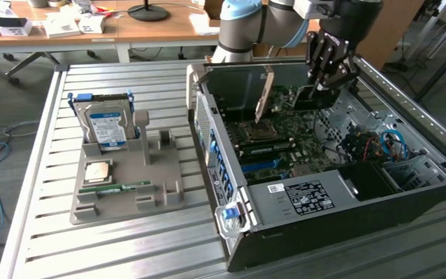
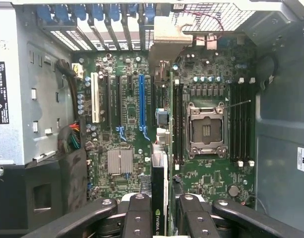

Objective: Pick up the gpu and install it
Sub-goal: 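Insert the gpu into the slot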

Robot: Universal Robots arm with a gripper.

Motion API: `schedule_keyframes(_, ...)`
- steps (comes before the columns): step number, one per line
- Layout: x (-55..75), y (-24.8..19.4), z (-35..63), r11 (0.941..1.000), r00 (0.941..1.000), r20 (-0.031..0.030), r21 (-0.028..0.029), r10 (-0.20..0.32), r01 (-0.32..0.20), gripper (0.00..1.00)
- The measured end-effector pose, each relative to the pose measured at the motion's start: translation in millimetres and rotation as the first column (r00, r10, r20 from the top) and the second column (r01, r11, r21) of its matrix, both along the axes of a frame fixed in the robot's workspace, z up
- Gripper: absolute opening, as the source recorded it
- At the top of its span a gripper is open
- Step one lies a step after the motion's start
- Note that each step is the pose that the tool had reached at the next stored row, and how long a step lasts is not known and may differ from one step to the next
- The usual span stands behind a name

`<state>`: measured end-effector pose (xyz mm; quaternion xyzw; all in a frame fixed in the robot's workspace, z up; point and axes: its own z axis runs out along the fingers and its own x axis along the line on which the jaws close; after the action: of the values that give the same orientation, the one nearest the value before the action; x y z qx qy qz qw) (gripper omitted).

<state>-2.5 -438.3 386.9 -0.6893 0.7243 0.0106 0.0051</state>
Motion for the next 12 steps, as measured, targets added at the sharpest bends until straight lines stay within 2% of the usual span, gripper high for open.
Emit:
schedule_keyframes(6, -0.8, -2.1, -4.1, 1.0, 1.0, 0.0001, 0.0009, 0.0, 0.0, 0.26)
schedule_keyframes(12, -1.0, -2.4, -6.8, 1.0, 1.0, 0.0, 0.0006, 0.0, 0.0, 0.26)
